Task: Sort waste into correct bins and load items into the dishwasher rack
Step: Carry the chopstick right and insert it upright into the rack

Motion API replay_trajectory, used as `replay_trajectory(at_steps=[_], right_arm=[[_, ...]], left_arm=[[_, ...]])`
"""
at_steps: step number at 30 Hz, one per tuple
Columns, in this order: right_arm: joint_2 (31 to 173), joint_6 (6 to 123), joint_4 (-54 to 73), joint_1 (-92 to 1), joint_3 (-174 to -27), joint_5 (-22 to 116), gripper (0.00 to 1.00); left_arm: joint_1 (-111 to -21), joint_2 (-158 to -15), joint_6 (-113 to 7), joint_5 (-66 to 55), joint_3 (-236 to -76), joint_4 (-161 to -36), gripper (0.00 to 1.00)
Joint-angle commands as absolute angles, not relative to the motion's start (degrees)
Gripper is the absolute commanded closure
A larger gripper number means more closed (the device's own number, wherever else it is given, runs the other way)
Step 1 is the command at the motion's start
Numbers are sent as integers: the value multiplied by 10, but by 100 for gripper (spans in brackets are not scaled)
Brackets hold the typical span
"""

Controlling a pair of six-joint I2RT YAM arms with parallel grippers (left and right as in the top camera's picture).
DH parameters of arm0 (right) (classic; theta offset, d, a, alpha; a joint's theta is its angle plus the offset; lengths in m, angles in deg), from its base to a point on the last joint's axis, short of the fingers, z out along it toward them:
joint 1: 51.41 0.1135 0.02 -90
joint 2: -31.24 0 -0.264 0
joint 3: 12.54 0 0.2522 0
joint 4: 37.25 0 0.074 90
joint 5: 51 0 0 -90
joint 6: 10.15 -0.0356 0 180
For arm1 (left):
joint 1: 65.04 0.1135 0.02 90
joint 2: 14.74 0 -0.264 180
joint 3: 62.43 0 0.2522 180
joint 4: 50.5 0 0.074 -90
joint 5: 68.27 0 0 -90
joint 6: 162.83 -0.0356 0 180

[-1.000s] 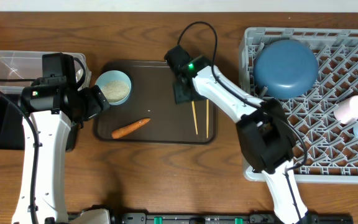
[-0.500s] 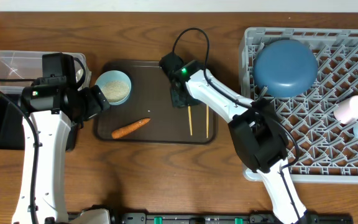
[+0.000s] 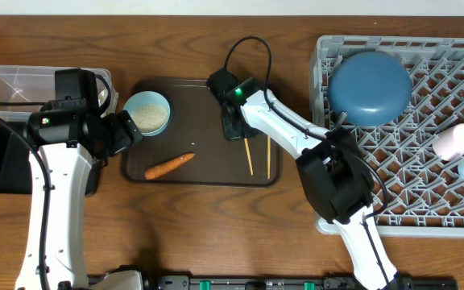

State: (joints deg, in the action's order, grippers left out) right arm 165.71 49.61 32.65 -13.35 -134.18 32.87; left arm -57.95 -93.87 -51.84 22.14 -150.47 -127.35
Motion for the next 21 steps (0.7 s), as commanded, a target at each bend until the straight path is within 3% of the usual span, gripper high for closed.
replay_trajectory(at_steps=[1,11,21], right_arm=[[1665,486,335,-139,-1342,319,99],[1528,485,365,-181,-1342,315,99],[1407,473,517,-292,-1334,315,99]], left_arm=[[-577,-937,-515,228,-1501,-1277,2],[-577,-937,-515,228,-1501,-1277,2],[-577,-937,-515,229,-1501,-1277,2]])
